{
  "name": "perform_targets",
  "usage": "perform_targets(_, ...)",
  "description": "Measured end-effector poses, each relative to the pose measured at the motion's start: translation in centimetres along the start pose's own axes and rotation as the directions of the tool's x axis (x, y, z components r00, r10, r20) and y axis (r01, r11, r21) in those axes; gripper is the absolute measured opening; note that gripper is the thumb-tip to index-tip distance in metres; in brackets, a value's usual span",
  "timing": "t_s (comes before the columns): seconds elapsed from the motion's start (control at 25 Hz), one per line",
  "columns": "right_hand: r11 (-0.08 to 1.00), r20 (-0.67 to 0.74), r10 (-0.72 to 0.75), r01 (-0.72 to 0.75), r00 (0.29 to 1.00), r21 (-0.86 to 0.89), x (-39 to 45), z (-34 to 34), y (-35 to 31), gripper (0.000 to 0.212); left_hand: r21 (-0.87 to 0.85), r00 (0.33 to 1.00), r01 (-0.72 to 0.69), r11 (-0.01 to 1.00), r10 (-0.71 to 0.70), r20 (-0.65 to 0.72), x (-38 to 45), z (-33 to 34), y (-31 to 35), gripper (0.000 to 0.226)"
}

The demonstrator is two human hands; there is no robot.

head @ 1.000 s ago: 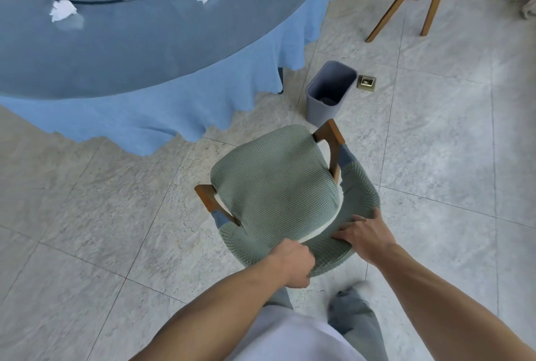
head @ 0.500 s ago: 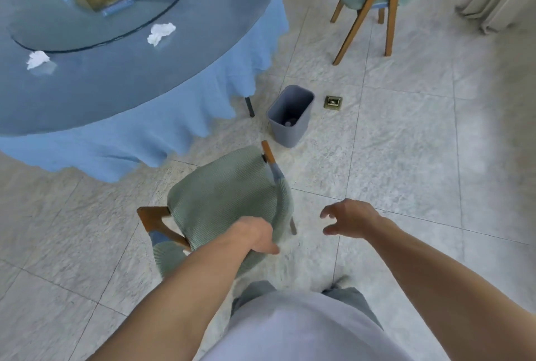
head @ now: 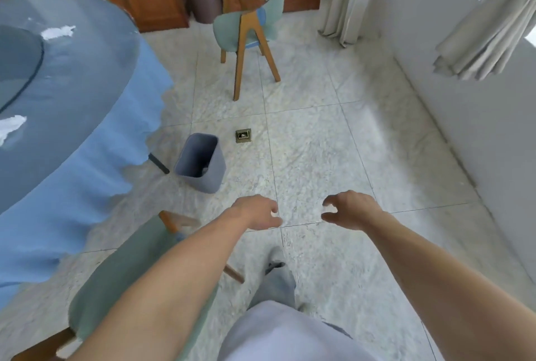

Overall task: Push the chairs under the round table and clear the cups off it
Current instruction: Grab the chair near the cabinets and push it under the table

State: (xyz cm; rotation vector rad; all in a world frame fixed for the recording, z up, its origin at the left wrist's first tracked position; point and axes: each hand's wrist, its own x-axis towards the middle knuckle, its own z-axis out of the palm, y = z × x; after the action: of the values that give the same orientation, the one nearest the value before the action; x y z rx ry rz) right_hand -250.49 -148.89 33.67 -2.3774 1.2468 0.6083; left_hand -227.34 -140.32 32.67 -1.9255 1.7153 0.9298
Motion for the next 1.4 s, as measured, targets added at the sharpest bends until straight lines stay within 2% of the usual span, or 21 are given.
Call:
perform_targets(0.16,0.999,-0.046,0.048,-0.049,0.998,-0.02,3.4,-3.7,2.7,0.046,0.015,0.999,-0.035,0.999,0.035,-0.003,5.5,-4.3,0.0,0.059)
perform_targets(0.36,0.995,-0.086,0.067,-0.073,0.994,-0.061,10.9,-10.2,4.2,0.049,-0.012,0.999,-0.025,1.0,0.025,-0.021,11.8,-10.5,-3.6,0.063)
perform_targets(0.6,0.997,-0.148,0.004,-0.014,0.989,-0.07,19.9,-16.9,2.6,0.044,-0.063,0.999,0.009,0.998,-0.011,-0.032,17.0,-17.6,-8.6,0.064)
perform_targets(0.84,0.996,-0.134,-0.038,0.027,0.99,-0.081,27.4,-21.5,3.7,0.045,-0.072,0.998,0.065,0.995,-0.066,-0.015,21.9,-23.7,-11.0,0.064)
perform_targets(1.0,0.993,-0.142,-0.076,0.061,0.987,-0.105,33.6,-25.0,6.9,0.044,-0.067,0.996,0.084,0.994,-0.085,-0.007,27.1,-28.7,-10.9,0.065)
perform_targets(1.2,0.991,-0.184,-0.089,0.068,0.979,-0.119,43.1,-31.9,13.8,0.044,-0.212,0.994,0.099,0.972,-0.108,-0.029,35.3,-37.1,-8.6,0.065)
perform_targets(1.4,0.987,-0.151,-0.095,0.073,0.984,-0.144,50.3,-39.2,20.4,0.043,-0.268,0.989,0.126,0.955,-0.142,-0.039,43.1,-45.6,-6.1,0.065)
